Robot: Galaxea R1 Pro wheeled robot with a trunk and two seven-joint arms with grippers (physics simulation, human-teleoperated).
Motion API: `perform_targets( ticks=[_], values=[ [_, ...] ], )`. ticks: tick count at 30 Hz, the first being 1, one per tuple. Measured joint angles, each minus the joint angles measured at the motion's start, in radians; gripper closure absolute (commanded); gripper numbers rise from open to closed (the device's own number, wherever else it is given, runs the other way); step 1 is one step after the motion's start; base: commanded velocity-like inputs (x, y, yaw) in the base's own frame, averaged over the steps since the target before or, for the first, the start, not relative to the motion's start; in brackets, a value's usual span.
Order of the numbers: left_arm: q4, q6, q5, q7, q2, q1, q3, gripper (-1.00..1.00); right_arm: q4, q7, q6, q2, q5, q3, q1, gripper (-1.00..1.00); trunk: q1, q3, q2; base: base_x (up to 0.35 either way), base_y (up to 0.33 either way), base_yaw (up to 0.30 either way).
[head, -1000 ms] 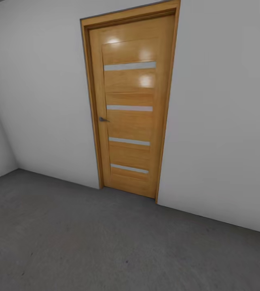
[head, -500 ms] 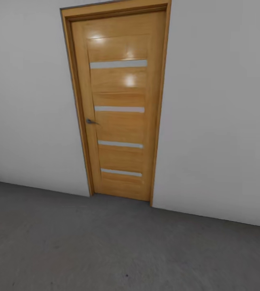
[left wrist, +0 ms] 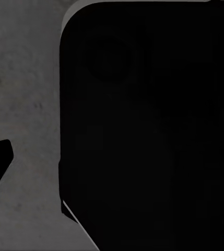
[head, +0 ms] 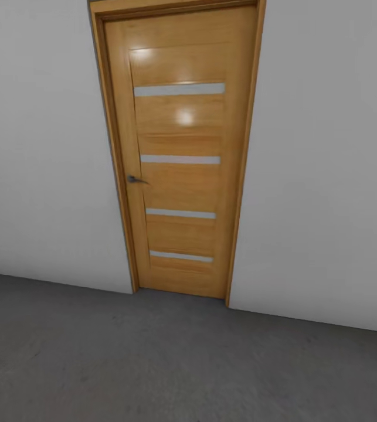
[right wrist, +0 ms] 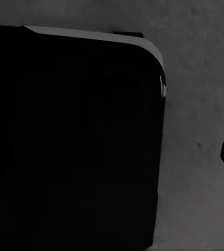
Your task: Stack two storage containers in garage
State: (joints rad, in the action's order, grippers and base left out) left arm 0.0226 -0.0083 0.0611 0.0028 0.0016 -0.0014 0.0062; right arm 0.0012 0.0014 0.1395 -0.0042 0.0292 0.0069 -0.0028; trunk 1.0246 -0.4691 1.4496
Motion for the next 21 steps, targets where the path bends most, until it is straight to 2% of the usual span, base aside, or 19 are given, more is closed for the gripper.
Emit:
perform_targets(
  ticks=[14,21],
  values=[
    [-0.001,0.009,0.001,0.0,-0.003,0.0,-0.001,-1.0,0.0,0.0,-0.002,0.001,0.0,0.0,0.0,-1.0,0.0,0.0,0.0,0.248,0.272,-0.004],
    [-0.001,0.011,0.001,0.0,-0.003,0.0,0.004,-1.0,0.0,-0.002,0.0,0.005,0.0,-0.001,0.0,-1.0,0.0,0.0,0.0,0.289,0.204,-0.164]
  ],
)
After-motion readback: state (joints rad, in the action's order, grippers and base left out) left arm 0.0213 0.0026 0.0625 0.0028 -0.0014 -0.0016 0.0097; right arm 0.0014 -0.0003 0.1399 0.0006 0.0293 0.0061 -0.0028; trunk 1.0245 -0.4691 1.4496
